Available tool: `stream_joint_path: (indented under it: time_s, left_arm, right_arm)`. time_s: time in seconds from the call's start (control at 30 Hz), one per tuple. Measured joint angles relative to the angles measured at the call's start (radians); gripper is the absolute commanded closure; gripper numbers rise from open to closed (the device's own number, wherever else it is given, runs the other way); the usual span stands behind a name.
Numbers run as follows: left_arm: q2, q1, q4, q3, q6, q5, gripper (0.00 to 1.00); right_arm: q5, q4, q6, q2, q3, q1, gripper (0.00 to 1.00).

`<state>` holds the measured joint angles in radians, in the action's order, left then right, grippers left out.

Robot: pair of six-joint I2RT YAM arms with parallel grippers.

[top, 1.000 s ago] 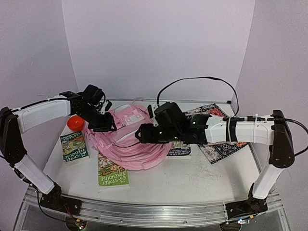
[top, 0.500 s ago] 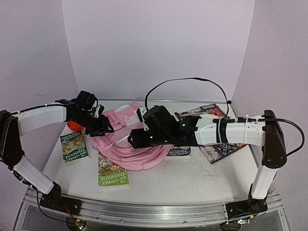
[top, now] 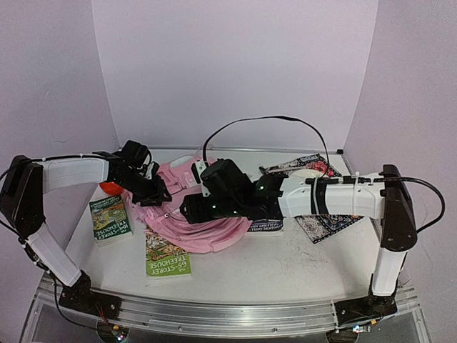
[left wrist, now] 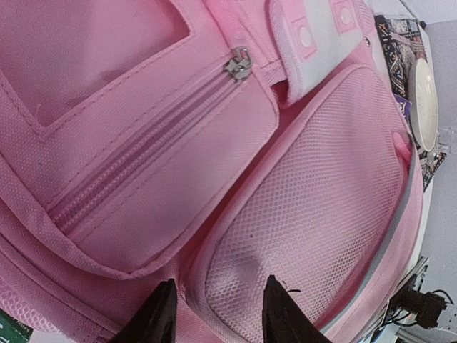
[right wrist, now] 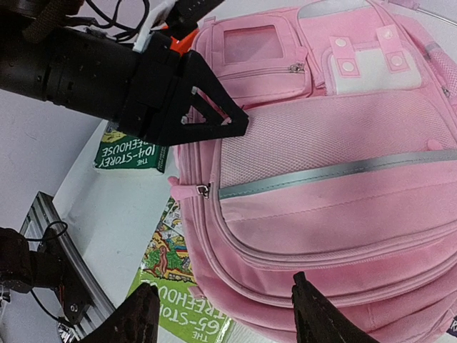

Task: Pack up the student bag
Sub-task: Hold the upper front pocket of the student bag, then pick up the student bag from the upper front pocket.

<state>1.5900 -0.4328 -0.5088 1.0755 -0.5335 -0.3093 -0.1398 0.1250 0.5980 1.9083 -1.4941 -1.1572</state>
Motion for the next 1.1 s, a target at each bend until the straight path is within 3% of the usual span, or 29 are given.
stream_joint_path:
  time_s: [0.23, 0.3, 0.9, 1.1]
  left_arm:
    - [0.033, 0.006, 0.039, -0.025, -0.018, -0.026, 0.95]
    - [0.033, 0.011, 0.054, -0.032, -0.033, -0.045, 1.0]
    - [-0.132, 0.007, 0.306, -0.229, -0.367, -0.135, 1.0]
    - [-0.15, -0.017, 0.391, -0.286, -0.472, -0.126, 1.0]
  right_arm:
    - [0.001, 0.0, 0.012, 0.057, -0.06, -0.006, 0.35]
    - [0.002, -0.001, 0.021, 0.075, -0.078, -0.008, 0.35]
    - [0.029, -0.044, 0.15, 0.131, -0.13, -0.029, 0.36]
    - [0.066, -0.045, 0.189, 0.173, -0.179, -0.031, 0.48]
